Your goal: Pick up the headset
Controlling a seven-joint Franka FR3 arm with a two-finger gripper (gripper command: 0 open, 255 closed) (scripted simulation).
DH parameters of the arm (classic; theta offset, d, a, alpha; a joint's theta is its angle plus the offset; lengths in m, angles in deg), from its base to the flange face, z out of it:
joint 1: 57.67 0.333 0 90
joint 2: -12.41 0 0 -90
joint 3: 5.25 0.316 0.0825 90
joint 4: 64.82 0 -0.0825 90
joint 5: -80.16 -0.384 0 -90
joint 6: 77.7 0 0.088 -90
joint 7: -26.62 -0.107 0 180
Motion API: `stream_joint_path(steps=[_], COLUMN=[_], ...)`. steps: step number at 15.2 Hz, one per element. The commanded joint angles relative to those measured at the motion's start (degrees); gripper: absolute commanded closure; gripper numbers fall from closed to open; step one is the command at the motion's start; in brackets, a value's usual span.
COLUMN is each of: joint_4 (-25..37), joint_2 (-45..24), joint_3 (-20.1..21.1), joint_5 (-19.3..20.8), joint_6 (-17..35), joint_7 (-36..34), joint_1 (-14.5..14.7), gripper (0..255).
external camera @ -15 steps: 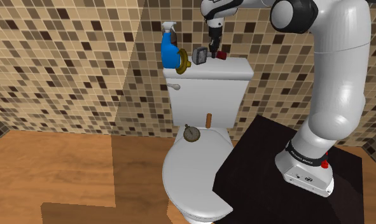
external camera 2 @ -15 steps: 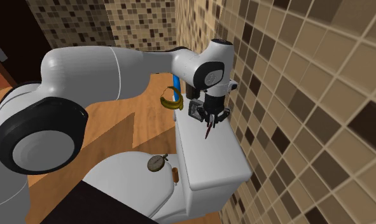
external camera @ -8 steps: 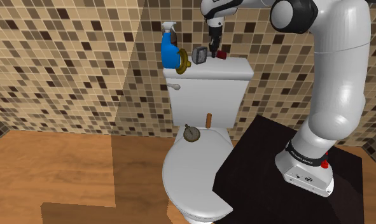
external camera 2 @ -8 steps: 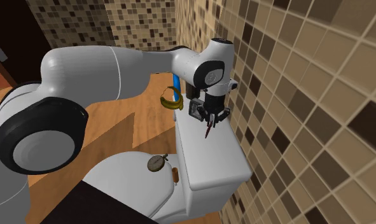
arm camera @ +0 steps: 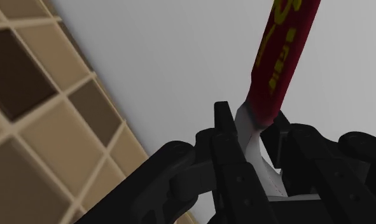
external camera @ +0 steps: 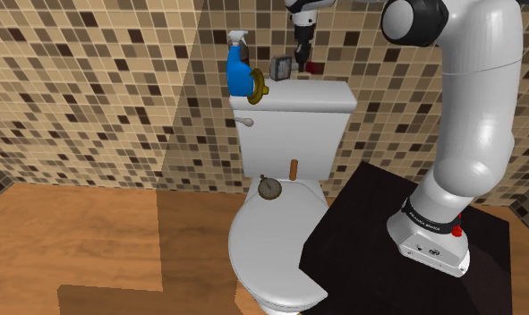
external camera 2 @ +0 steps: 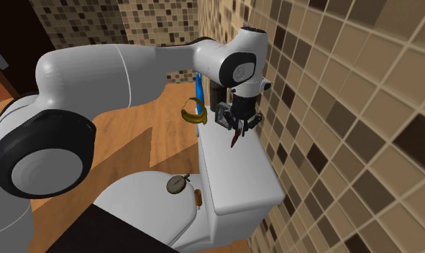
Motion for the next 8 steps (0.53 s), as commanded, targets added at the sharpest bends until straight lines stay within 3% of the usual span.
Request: stream_joint_path(steps=[1,8], joint_4=[1.5,6.2], joint_2=[0.0,-0.5], joint_3=[0.0,-0.1], joint_5=[0.0,-0.1], joint_6=[-1.5,-5.7], joint_7=[0.0,0.0], joint_1=[-0.1,-0.6], gripper=[255,255])
